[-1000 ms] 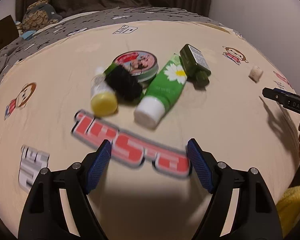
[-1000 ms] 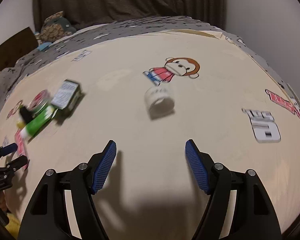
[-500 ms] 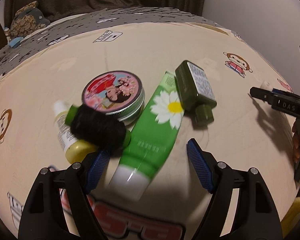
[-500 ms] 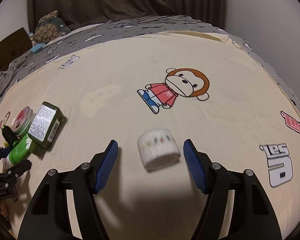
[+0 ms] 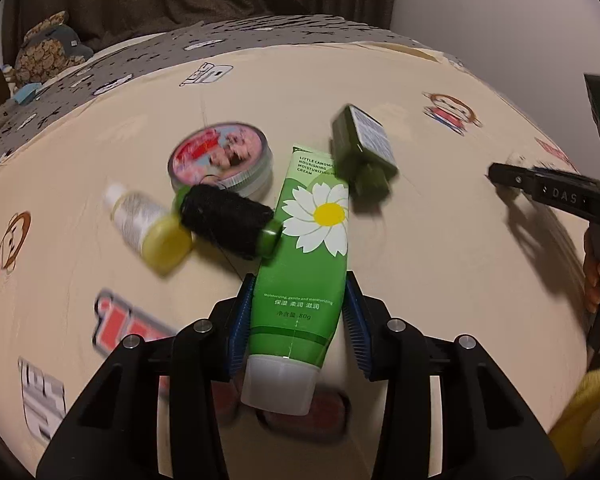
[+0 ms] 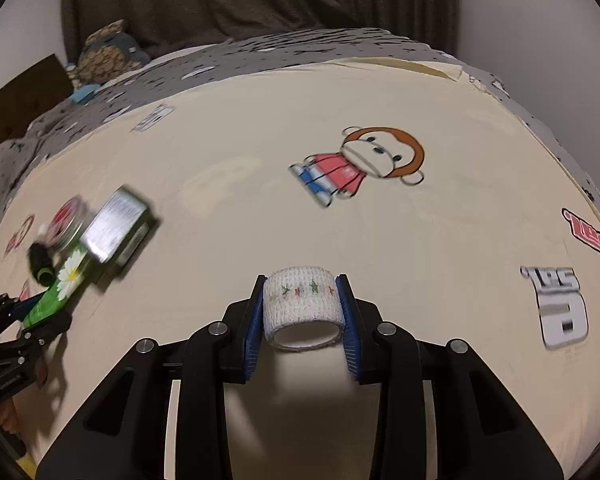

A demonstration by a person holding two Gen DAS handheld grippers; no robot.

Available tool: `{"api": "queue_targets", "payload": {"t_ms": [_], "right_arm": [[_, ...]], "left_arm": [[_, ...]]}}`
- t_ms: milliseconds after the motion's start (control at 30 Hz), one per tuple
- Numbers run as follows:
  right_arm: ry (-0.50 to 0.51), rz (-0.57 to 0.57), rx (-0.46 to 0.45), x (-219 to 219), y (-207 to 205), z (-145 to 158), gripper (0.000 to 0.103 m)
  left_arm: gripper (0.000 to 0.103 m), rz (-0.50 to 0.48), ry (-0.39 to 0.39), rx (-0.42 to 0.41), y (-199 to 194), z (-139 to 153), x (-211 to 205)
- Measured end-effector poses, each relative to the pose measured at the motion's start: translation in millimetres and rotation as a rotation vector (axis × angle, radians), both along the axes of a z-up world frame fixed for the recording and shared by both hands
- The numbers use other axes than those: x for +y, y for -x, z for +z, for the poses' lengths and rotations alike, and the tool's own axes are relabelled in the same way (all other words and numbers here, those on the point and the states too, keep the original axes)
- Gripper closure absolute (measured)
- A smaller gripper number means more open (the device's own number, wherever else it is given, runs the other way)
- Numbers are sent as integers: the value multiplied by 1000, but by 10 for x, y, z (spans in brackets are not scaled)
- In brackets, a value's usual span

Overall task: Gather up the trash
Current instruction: 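Grasp the green daisy tube with the left gripper while the right grasps the white tape roll, then lower the tube and tape roll into the dark bin and open both grippers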

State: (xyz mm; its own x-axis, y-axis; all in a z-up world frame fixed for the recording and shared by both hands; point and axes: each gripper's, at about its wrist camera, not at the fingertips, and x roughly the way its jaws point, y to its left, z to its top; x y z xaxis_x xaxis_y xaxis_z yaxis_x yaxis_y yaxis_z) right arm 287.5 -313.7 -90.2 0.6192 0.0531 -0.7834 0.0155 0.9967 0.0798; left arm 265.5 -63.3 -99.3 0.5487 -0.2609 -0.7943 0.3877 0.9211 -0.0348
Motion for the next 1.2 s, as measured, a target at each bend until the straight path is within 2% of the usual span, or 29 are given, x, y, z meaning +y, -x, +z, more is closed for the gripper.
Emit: {"api": "queue_targets", "payload": {"t_ms": [433,700,967,1200], "right_arm": [[-35,227,-39,615,1202,195,68],[-16,301,-73,864,2003,237,68],[-52,306,-15,919,2516,-5,68],[-90,263,115,893,2768,-404,68]], "left_arm": [[63,25,72,-12,1166,101,194],[63,-3,83,-56,1950,163,247],[63,-21,108,-49,2566,99,312],[63,-58,76,42,2874,-222,296]]}}
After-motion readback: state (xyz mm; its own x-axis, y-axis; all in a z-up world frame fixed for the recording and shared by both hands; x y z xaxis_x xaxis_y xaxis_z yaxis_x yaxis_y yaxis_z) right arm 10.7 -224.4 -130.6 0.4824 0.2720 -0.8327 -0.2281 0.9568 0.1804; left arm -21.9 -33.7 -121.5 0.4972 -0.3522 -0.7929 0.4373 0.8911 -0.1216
